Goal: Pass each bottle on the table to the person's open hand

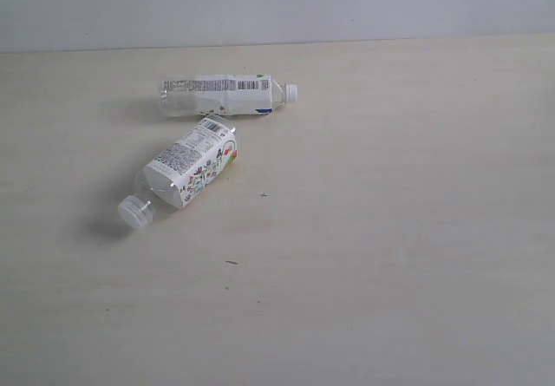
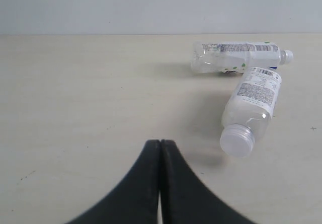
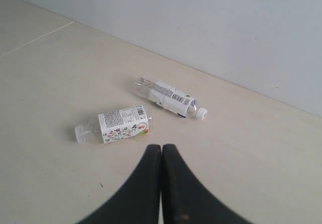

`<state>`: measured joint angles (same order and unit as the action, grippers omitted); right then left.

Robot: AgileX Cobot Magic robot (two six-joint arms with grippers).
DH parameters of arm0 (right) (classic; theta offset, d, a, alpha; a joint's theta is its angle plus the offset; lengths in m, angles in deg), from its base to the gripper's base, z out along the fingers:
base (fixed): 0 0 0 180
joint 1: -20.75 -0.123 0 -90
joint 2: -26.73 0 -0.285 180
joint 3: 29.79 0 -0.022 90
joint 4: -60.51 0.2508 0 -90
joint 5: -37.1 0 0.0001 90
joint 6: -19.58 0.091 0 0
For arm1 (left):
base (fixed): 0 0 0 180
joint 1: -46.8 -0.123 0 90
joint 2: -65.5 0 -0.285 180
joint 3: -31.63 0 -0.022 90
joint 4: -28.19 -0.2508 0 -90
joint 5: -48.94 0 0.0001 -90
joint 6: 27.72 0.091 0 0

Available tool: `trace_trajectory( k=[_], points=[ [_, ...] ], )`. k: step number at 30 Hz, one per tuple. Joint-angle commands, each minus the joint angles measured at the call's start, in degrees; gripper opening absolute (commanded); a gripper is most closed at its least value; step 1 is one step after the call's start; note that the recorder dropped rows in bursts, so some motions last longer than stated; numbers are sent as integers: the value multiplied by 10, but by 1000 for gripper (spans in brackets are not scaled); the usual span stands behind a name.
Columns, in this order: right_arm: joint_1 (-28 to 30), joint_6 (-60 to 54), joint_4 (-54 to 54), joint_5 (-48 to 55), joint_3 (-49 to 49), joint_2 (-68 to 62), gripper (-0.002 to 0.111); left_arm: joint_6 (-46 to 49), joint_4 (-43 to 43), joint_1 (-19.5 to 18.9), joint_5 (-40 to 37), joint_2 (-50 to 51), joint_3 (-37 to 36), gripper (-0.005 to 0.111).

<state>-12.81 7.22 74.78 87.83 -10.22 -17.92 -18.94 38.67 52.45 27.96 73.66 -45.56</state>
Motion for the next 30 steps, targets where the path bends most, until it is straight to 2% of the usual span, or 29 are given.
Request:
trace_trajectory(
  k=[1, 8, 13, 21, 30],
  points=[
    [2, -4, 2, 1, 3, 0, 0, -2, 6, 3, 3, -4, 0, 0],
    [2, 5, 2, 40, 3, -14, 0, -2, 6, 3, 3, -4, 0, 0],
    [2, 12, 0, 104, 3, -75, 0, -2, 6, 3, 3, -4, 0, 0],
    [2, 12, 4, 118, 3, -188, 0, -2, 6, 3, 3, -4, 0, 0],
    [2, 12, 4, 122, 3, -205, 0, -2, 6, 3, 3, -4, 0, 0]
  ],
)
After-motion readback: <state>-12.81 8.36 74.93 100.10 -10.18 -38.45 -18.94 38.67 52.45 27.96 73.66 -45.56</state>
